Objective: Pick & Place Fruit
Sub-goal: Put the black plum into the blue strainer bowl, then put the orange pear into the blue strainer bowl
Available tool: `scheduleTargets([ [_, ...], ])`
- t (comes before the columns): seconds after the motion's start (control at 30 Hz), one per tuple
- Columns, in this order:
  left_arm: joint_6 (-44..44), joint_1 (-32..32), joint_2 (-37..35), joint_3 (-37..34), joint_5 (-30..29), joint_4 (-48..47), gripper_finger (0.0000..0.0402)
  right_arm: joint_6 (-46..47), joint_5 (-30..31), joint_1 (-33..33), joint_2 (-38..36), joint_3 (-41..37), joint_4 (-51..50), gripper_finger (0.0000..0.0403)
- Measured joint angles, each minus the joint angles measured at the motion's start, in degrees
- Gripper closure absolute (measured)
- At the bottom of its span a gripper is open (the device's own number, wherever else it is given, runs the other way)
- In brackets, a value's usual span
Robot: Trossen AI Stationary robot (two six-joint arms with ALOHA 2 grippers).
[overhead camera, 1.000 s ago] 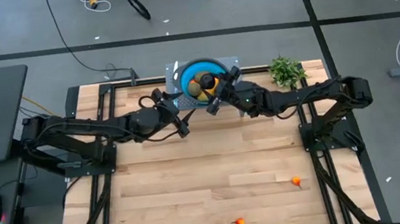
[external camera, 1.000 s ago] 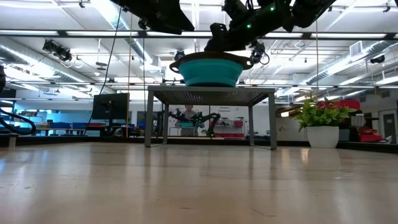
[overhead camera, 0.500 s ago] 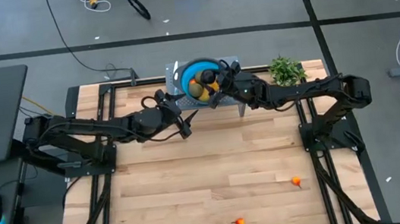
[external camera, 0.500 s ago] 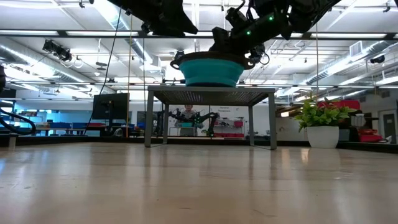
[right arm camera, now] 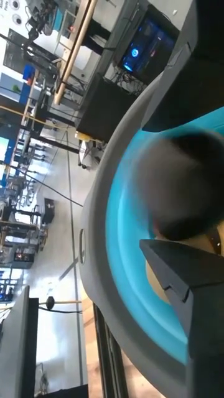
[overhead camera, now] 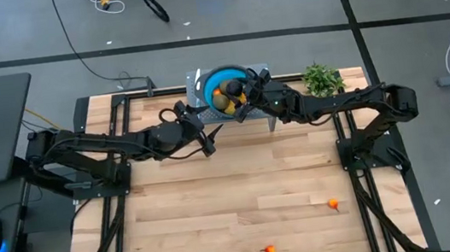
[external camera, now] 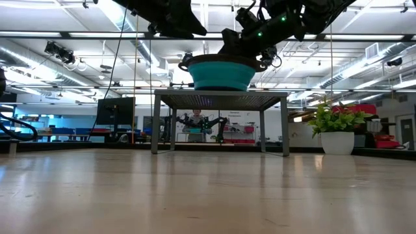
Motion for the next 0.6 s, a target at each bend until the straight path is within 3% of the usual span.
scheduleTargets([
  [0.6, 0.35, 0.01, 0.0, 0.0, 0.03, 0.02, 0.0061, -2.57, 0.04, 1.11, 0.0, -0.02, 3.97, 0.0072],
])
